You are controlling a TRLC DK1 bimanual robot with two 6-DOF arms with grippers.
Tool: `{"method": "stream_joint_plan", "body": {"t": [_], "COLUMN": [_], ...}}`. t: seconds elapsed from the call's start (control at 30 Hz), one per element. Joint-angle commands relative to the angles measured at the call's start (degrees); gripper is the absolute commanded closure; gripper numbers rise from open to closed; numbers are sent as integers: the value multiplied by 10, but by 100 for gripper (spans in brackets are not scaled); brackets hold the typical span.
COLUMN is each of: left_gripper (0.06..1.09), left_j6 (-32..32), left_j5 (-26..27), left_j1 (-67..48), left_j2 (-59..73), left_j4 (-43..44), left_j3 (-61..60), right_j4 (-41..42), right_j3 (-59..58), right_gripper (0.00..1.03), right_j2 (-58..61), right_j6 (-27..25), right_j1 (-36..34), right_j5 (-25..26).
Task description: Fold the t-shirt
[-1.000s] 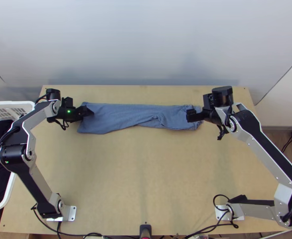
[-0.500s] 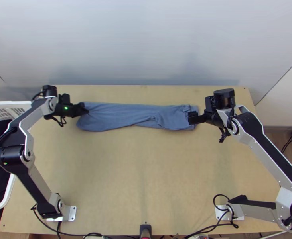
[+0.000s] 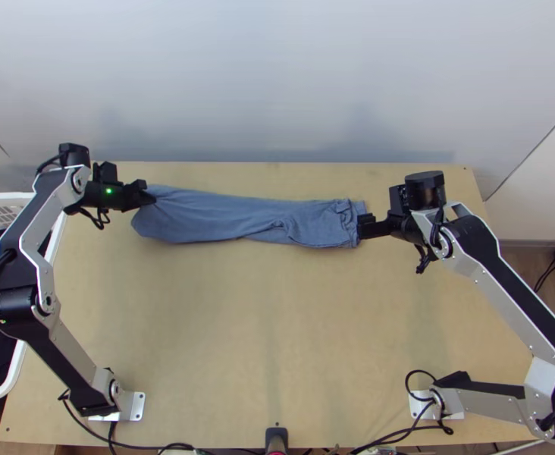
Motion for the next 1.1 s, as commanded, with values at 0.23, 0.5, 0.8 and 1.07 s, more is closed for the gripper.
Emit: {"method": "stream_joint_plan", "body": {"t": [0.23, 0.5, 0.8, 1.07], "left_gripper": [105, 105, 105, 105], "left_j6": [-32, -67, -99, -123], "left_j5": [-36, -56, -71, -86], "left_j1": [-72, -143, -221, -287], "left_j2": [10, 33, 75, 110], "left_j4": [-23, -23, -41, -55], "left_j3": [54, 113, 198, 258], "right_j4": [5, 13, 18, 33], "right_j3": [-27, -56, -86, -116], "right_gripper": [4, 4, 4, 4], "right_j2": [-21, -43, -68, -89], "right_j6": [9, 9, 16, 18], "right_j1": [3, 2, 1, -3], "right_j5": [-1, 0, 0, 0]}}
